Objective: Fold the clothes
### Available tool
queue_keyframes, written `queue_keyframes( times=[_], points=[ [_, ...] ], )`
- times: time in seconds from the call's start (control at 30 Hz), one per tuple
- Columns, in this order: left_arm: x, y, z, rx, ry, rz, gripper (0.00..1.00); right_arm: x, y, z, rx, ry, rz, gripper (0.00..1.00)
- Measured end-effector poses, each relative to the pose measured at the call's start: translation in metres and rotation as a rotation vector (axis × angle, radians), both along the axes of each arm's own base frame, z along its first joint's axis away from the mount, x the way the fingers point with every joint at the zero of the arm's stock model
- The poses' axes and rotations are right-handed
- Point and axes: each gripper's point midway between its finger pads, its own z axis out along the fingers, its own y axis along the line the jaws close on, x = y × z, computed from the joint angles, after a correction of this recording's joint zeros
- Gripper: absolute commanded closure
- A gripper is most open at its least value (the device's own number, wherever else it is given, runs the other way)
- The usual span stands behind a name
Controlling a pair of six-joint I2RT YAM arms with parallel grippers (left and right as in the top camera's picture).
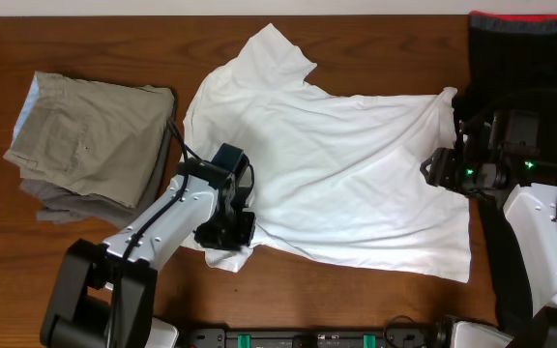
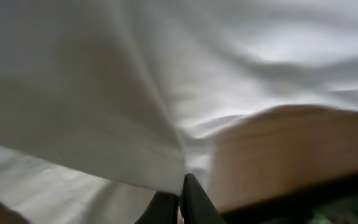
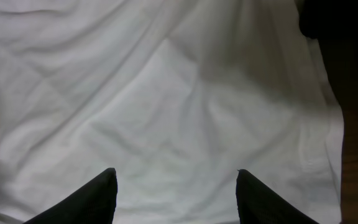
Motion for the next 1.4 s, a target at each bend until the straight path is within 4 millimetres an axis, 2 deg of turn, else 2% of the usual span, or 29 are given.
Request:
queue_keyframes(
  times=[0.13, 0.2, 0.4, 0.5, 0.53, 0.57, 0.6, 0.67, 0.8, 0.93, 1.1, 1.27, 1.4],
  points=[
    [0.028, -0.029, 0.026, -0.125, -0.094, -0.007, 0.94, 0.000, 0.000, 0.000, 0.000, -0.001, 0.000, 0.41],
    [0.036, -0.042, 0.033, -0.170, -0.137, -0.028, 0.94, 0.000, 0.000, 0.000, 0.000, -0.001, 0.000, 0.40],
    [0.033, -0.065, 0.035, -0.216, -0.164, -0.092, 0.94, 0.000, 0.000, 0.000, -0.001, -0.002, 0.000, 0.40],
    [0.031, -0.070, 0.029, -0.219, -0.151, -0.108, 0.92, 0.001, 0.000, 0.000, -0.001, -0.003, 0.000, 0.40],
    [0.031, -0.071, 0.026, -0.215, -0.142, -0.110, 0.86, 0.001, 0.000, 0.000, 0.000, -0.003, 0.000, 0.40],
    [0.029, -0.071, 0.023, -0.212, -0.133, -0.116, 0.73, 0.001, 0.000, 0.000, 0.000, -0.003, 0.000, 0.41],
    [0.028, -0.072, 0.021, -0.209, -0.124, -0.117, 0.68, 0.001, 0.000, 0.000, -0.001, -0.003, 0.000, 0.40],
    [0.025, -0.072, 0.019, -0.204, -0.110, -0.118, 0.67, 0.001, 0.000, 0.000, -0.001, -0.004, 0.000, 0.40],
    [0.013, -0.065, 0.018, -0.176, -0.051, -0.113, 0.63, 0.001, 0.000, 0.000, -0.001, -0.003, 0.000, 0.40],
    [-0.003, -0.050, 0.020, -0.131, 0.039, -0.085, 0.61, 0.002, 0.000, 0.001, -0.001, -0.009, 0.000, 0.40],
    [-0.013, -0.026, 0.028, -0.063, 0.081, -0.047, 0.60, 0.002, 0.000, 0.001, -0.001, -0.008, 0.000, 0.40],
    [-0.008, 0.007, 0.045, 0.034, -0.007, -0.012, 0.60, 0.002, 0.000, 0.001, -0.001, -0.007, 0.000, 0.40],
    [0.010, 0.023, 0.043, 0.076, -0.086, 0.029, 0.61, 0.001, 0.000, 0.001, -0.001, -0.007, 0.000, 0.39]
  ],
)
